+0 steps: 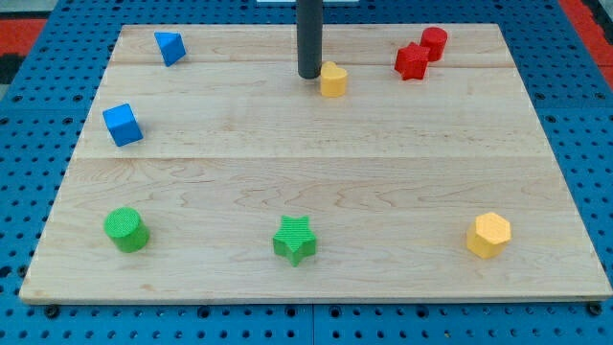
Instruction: Push the yellow heart into the yellow hexagon
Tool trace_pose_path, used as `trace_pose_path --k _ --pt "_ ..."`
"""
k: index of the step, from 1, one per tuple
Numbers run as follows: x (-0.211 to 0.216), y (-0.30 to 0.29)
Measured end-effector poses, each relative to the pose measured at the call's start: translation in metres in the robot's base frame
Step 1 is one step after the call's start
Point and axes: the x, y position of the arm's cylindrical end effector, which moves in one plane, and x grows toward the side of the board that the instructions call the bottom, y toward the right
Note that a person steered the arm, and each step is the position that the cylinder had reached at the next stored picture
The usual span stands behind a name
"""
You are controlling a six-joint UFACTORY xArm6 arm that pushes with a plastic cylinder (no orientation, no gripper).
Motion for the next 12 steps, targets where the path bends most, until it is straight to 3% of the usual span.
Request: trace_pose_path --k 1,2,3,4,6,7,8,9,11,12 --pt "-0.022 0.010" --pt "0.000 0.031" --pt "0.075 0.034" --pt "0.081 0.045" --pt "0.048 0.018" --pt "0.051 0.039" --pt "0.101 0.070" --pt "0.124 0.080" --pt "0.106 0.111" --pt "0.169 0.144"
